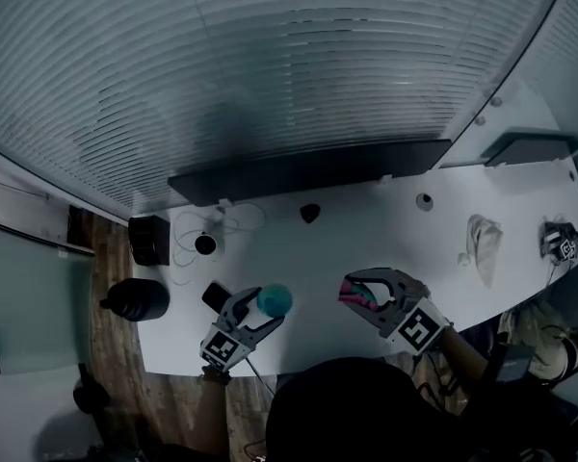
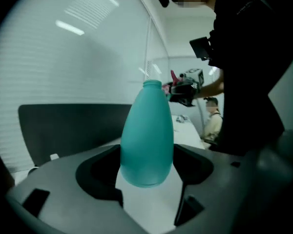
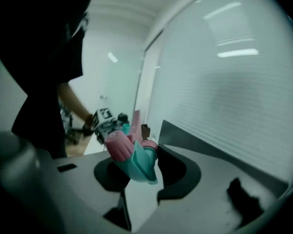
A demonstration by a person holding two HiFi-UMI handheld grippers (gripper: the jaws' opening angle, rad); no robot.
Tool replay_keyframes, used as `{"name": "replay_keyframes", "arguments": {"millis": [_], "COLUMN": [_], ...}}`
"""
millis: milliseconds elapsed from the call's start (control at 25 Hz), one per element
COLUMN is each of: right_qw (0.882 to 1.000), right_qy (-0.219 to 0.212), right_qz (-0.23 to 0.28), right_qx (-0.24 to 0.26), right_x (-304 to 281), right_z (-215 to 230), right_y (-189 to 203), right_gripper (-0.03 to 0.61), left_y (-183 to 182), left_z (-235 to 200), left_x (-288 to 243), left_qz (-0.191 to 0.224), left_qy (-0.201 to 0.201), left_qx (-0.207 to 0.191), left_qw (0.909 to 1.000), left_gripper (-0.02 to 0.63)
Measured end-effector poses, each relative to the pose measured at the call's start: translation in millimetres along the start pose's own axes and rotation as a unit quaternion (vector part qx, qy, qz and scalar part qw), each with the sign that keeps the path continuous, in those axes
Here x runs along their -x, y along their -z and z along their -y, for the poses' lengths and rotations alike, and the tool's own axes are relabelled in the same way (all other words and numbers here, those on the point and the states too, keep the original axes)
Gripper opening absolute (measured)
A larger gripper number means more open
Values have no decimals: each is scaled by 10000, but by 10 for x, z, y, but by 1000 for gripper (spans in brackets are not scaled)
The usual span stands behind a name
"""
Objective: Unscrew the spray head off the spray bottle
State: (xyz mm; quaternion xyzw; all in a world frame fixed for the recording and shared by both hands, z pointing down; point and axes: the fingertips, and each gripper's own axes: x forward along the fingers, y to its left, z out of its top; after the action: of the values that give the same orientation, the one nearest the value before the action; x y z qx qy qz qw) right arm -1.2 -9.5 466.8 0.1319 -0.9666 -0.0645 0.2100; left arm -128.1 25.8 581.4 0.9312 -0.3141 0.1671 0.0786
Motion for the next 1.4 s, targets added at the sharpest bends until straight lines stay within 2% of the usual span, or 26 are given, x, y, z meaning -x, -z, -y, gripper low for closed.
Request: {"name": "replay_keyframes", "arguments": {"millis": [80,120,240,320,360,480,560,600,640,680,800,920,960,1000,1080,1240,1400], "right_qw": [9919,9851,9705,9654,9638,9624,9654,9688,9737,9796,9940,9962,9948,9933,9919,9909,9893], "right_qy": [327,447,615,581,539,429,381,345,296,247,160,35,-9,-45,-55,9,-121], "right_qz": [543,741,860,724,662,541,467,399,291,163,-260,-859,-1003,-1095,-1153,-1210,-1262], "right_qx": [-1103,-1484,-2168,-2436,-2525,-2629,-2536,-2423,-2240,-1989,-1053,-118,167,377,526,591,721], "right_x": [-5,-22,-124,-215,-247,-234,-186,-159,-128,-96,16,106,110,107,92,-14,-104], "right_z": [25,-2,-164,-248,-269,-276,-258,-250,-246,-250,-299,-402,-445,-481,-514,-511,-568], "right_y": [27,72,351,583,681,858,874,857,830,798,715,712,727,739,744,753,732], "right_gripper": [127,127,127,127,127,127,127,127,127,127,127,127,127,127,127,127,127], "left_y": [-117,-141,-42,83,125,186,227,259,306,368,473,437,412,393,393,476,505], "left_z": [-24,-4,68,120,162,300,269,200,107,3,-274,-432,-470,-505,-562,-559,-459], "left_x": [-43,-81,-218,-305,-345,-420,-394,-357,-307,-246,-57,54,81,104,126,61,-13], "left_qz": [453,582,700,599,523,222,-76,-308,-605,-944,-1916,-2580,-2704,-2779,-2856,-2956,-3002], "left_qy": [-766,-1064,-1710,-1795,-1705,-1277,-1297,-1462,-1708,-1990,-2678,-2912,-2951,-2987,-3039,-2916,-2784], "left_qx": [67,126,516,705,669,243,-26,-194,-424,-728,-1803,-2789,-3015,-3130,-3146,-3172,-3245], "left_qw": [9960,9925,9814,9794,9817,9913,9915,9886,9825,9727,9269,8780,8654,8576,8527,8526,8527], "left_gripper": [337,337,337,337,337,337,337,337,337,337,337,337,337,337,337,337,337]}}
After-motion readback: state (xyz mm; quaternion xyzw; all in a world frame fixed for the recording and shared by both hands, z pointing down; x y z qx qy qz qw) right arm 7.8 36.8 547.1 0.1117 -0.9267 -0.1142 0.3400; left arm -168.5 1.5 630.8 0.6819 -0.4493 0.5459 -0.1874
